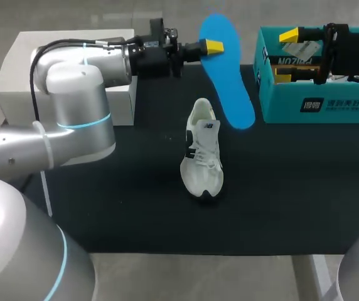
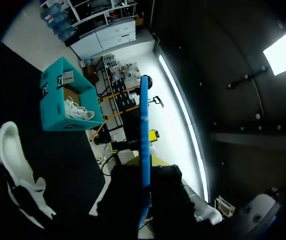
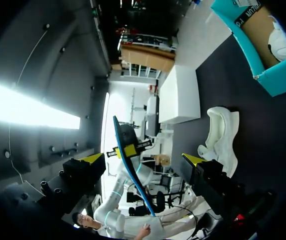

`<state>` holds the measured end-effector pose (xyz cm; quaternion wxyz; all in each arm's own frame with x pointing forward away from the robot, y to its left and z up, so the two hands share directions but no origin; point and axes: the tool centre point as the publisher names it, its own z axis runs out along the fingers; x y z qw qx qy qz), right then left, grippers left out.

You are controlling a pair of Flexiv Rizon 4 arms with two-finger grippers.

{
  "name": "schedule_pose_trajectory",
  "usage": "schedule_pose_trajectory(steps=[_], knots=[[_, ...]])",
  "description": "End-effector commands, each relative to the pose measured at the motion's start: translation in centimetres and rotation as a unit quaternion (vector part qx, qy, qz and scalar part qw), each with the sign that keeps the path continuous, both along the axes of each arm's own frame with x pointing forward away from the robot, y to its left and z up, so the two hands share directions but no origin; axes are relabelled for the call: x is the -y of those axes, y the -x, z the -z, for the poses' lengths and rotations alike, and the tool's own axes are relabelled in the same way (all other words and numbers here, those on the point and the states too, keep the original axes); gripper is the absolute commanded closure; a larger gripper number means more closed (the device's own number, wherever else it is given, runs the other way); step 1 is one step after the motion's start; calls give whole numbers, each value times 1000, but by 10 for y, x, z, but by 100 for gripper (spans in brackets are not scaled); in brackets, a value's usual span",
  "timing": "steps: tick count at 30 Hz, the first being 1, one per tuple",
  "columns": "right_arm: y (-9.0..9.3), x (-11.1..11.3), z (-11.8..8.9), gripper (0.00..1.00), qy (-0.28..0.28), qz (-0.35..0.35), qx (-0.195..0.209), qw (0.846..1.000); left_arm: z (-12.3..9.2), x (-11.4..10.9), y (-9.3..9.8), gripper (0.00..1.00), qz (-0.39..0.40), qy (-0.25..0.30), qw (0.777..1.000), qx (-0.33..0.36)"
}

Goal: Take the shoe out of the shoebox, open the shoe tongue, remove and reinsert the insole, then place the shoe into the shoebox

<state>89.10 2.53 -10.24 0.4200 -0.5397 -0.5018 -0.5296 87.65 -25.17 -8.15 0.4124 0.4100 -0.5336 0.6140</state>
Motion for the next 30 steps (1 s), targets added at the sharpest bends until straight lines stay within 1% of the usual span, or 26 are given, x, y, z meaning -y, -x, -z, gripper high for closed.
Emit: schedule_pose_trajectory(steps=[1, 19, 20, 24, 25, 26, 28, 30], knots=[[0, -1, 0, 0, 1, 1, 0, 1000, 0, 3, -5, 100, 32, -22, 999, -29], [0, -1, 0, 0, 1, 1, 0, 1000, 0, 3, -5, 100, 32, -22, 999, -29], [0, -1, 0, 0, 1, 1, 0, 1000, 4, 3, -8, 100, 34, -1, 998, -48], [0, -1, 0, 0, 1, 1, 0, 1000, 11, 7, -18, 100, 64, -9, 997, -44], [0, -1, -1, 0, 13, 10, -1, 1000, 12, 8, -20, 100, 62, -7, 997, -42], [0, -2, -4, 0, 34, 19, -4, 999, 14, 9, -22, 100, 64, -16, 997, -32], [2, -6, -10, 0, 92, 34, -7, 995, 17, 11, -24, 100, 75, -15, 997, -28], [3, -10, -19, 0, 162, 55, -7, 985, 19, 11, -26, 100, 89, -19, 996, -20]])
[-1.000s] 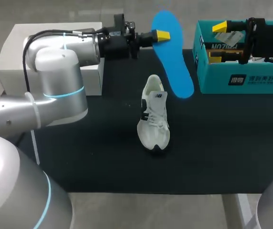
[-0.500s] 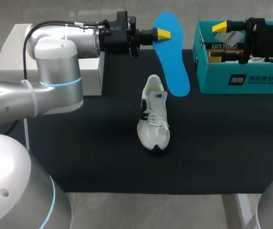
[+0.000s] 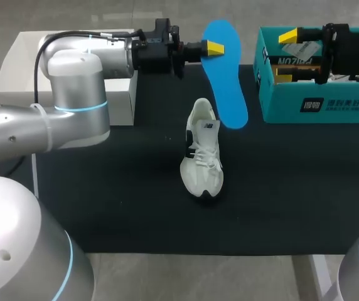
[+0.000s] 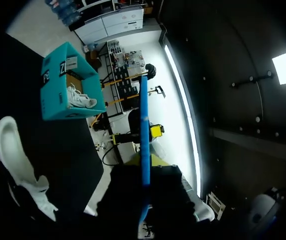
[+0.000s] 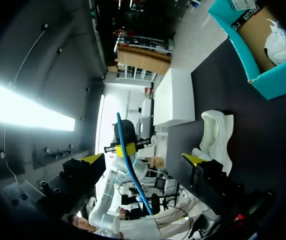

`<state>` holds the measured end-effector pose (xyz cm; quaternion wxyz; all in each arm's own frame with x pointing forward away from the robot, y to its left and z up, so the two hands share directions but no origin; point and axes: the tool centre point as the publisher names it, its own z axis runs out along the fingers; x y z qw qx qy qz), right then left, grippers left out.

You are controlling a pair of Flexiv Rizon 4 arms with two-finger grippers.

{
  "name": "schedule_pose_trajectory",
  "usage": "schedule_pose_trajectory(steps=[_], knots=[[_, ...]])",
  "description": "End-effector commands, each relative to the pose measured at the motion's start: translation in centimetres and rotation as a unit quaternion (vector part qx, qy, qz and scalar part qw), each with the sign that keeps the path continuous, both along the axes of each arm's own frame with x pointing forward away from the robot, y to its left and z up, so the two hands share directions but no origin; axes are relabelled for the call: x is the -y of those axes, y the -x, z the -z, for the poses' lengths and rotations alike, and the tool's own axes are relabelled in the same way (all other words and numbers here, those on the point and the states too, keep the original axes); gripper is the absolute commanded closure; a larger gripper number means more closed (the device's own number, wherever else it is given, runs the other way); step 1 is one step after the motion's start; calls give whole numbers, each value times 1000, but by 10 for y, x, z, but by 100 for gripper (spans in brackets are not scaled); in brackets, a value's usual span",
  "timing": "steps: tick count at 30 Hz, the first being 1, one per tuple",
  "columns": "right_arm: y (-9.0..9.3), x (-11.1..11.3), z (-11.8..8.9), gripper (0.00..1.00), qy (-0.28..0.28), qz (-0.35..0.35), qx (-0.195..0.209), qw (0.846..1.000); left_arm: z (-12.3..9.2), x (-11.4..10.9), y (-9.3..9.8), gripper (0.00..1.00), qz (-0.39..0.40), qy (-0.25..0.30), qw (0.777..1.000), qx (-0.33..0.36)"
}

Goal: Take the shoe out of the shoebox, open the shoe tongue, remove and reinsert the insole, then place the shoe into the shoebox

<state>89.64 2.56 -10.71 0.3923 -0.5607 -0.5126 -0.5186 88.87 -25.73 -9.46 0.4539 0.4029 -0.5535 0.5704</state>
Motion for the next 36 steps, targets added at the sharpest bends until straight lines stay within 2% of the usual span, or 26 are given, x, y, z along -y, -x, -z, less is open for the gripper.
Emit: schedule_pose_trajectory(steps=[1, 3, 6, 9, 11, 13, 15, 16, 17, 27, 28, 30, 32, 36], knots=[[10, -13, -29, 0, 154, 46, -7, 987, 7, 6, -16, 100, 30, -4, 1000, 7], [13, -17, -39, 0, 216, 64, -7, 974, 10, 7, -19, 100, 32, -8, 999, 8], [17, -25, -47, 0, 271, 72, -22, 960, 12, 8, -23, 100, 20, -12, 1000, 9], [21, -36, -51, 0, 342, 78, -37, 936, 15, 9, -27, 100, 4, -9, 1000, 4], [23, -42, -53, 0, 368, 82, -44, 925, 18, 11, -29, 100, -8, -7, 1000, -4], [24, -47, -55, 0, 406, 90, -57, 907, 20, 12, -29, 100, -14, -4, 1000, -10], [24, -51, -58, 0, 446, 107, -65, 886, 21, 13, -28, 100, -18, 0, 1000, -15], [23, -53, -59, 0, 492, 129, -72, 858, 22, 14, -27, 100, -21, 2, 1000, -21], [22, -54, -59, 0, 546, 149, -77, 821, 23, 14, -27, 100, -20, 3, 1000, -21], [22, -54, -59, 0, 546, 149, -77, 821, 21, 15, -28, 100, 0, -21, 997, -72], [20, -56, -60, 0, 555, 150, -80, 814, 22, 15, -29, 100, -2, -24, 997, -76], [14, -66, -56, 0, 601, 159, -87, 778, 23, 14, -30, 100, -6, -27, 996, -86], [10, -75, -51, 0, 629, 159, -77, 757, 23, 13, -31, 100, 1, -16, 994, -108], [7, -92, -39, 0, 649, 101, -52, 752, 24, 10, -33, 100, 10, -15, 993, -118]])
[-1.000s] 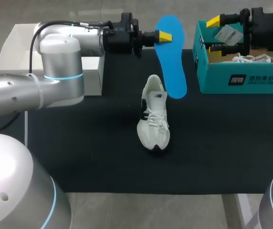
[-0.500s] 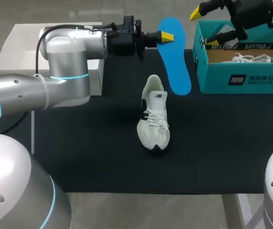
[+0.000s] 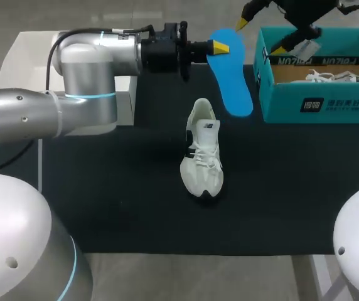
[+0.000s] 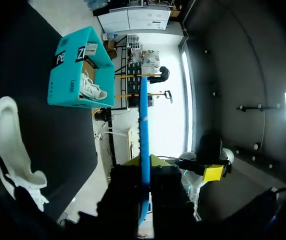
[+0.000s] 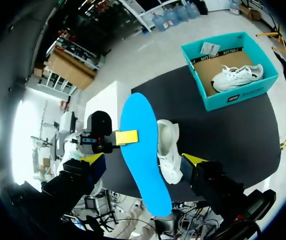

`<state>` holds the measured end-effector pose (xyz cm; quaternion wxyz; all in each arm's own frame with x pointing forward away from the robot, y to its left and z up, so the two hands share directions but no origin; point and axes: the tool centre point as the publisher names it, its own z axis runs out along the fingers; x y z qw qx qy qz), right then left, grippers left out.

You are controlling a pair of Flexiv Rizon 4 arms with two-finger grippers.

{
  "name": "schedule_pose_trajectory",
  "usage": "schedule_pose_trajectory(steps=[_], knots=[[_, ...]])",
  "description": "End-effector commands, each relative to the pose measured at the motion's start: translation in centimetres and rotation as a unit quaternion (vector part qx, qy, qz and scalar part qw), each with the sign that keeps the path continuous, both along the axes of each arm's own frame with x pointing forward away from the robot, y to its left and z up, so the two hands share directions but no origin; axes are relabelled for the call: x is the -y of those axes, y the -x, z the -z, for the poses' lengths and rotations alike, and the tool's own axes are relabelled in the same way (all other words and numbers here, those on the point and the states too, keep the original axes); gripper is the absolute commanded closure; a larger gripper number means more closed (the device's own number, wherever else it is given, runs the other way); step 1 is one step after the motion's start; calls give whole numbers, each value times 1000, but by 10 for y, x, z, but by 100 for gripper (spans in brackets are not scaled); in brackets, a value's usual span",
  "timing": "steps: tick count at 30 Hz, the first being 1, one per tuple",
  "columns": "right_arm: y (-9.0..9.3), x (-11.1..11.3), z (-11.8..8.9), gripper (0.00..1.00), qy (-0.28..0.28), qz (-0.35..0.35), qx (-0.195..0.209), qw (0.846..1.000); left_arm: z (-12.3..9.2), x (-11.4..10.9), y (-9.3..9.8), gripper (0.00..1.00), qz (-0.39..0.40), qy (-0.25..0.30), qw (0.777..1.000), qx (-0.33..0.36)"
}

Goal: Take the shoe out of the shoebox, open the shoe tongue, remove and reinsert the insole, then place the shoe into the shoebox

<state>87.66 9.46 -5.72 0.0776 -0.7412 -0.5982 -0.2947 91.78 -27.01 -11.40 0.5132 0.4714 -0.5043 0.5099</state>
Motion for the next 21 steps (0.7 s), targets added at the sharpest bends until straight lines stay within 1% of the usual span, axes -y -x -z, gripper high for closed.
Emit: schedule_pose_trajectory(steps=[1, 4, 5, 6, 10, 12, 17, 21], knots=[[-13, -26, 12, 0, 285, -1, -71, 956, 5, -3, -4, 100, 11, 0, 1000, -4], [-11, -35, 14, 0, 293, -25, -81, 952, 6, -3, -4, 100, 16, -6, 1000, -1], [-10, -36, 14, 0, 298, -31, -95, 949, 7, -3, -4, 100, 17, -7, 1000, -1], [-9, -38, 14, 0, 301, -38, -99, 948, 8, -3, -5, 100, 18, -12, 1000, 0], [1, -41, 10, 0, 294, -65, -112, 947, 11, -4, -5, 100, 21, -21, 1000, 3], [4, -42, 7, 0, 294, -63, -124, 946, 13, -4, -6, 100, 20, -23, 1000, 1], [15, -45, -6, 0, 291, -60, -116, 948, 18, -5, -7, 100, 16, -23, 1000, -7], [18, -51, -11, 0, 296, -64, -107, 947, 21, -5, -7, 100, 12, -20, 1000, -17]])
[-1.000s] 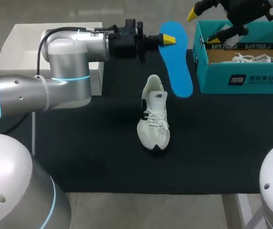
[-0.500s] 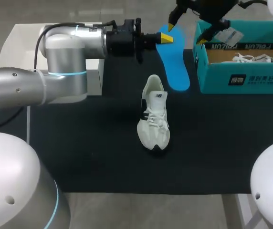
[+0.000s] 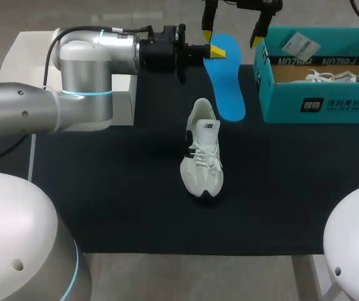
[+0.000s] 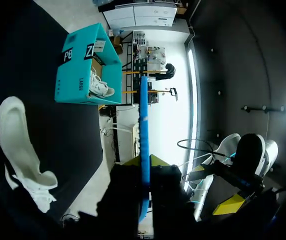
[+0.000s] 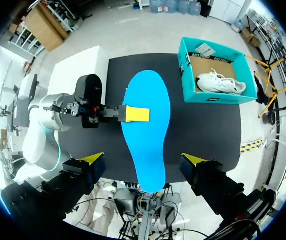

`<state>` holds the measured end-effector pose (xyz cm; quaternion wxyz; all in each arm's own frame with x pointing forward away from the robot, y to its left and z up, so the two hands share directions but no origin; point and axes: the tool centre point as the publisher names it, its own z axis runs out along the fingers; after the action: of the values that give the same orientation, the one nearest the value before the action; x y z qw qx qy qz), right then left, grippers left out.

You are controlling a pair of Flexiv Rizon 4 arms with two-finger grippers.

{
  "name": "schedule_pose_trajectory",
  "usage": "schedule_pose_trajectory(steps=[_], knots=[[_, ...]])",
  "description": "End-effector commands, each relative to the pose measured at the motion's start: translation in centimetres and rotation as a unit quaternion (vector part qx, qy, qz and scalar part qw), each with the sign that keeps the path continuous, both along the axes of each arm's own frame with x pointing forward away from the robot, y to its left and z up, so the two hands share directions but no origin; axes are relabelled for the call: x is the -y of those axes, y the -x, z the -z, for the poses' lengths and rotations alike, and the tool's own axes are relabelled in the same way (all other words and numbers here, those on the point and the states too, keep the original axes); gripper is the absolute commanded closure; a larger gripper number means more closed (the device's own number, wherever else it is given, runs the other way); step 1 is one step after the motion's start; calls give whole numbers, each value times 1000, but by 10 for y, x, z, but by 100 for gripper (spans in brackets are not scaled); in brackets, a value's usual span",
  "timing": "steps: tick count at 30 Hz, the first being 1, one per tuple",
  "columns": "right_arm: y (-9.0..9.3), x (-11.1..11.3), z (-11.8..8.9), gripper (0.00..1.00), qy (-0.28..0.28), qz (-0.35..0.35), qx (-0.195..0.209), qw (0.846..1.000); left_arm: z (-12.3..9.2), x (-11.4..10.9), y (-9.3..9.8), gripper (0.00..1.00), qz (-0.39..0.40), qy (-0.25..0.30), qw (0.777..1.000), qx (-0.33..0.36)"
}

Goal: Take the shoe out of the shoebox, open the shoe tongue, remove and reinsert the insole, then place the shoe into the shoebox

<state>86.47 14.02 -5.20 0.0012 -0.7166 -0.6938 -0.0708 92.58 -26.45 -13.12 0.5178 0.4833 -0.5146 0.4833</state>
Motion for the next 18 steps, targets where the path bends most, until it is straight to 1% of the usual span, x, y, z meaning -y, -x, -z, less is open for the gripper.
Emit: schedule_pose_trajectory(steps=[1, 9, 10, 11, 18], knots=[[7, -6, -7, 0, 84, 5, 9, 996, 4, 1, 1, 100, -4, 2, 1000, -2], [8, -7, -10, 0, 85, 1, 15, 996, 4, -1, 0, 100, -8, 5, 1000, -6], [8, -6, -10, 0, 80, 1, 13, 997, 3, -2, 1, 100, -9, -3, 1000, -7], [7, -6, -9, 0, 63, 5, 13, 998, 2, -1, 1, 100, -13, -9, 1000, -8], [7, -6, -9, 0, 63, 5, 13, 998, 2, -1, 1, 100, -13, -9, 1000, -8]])
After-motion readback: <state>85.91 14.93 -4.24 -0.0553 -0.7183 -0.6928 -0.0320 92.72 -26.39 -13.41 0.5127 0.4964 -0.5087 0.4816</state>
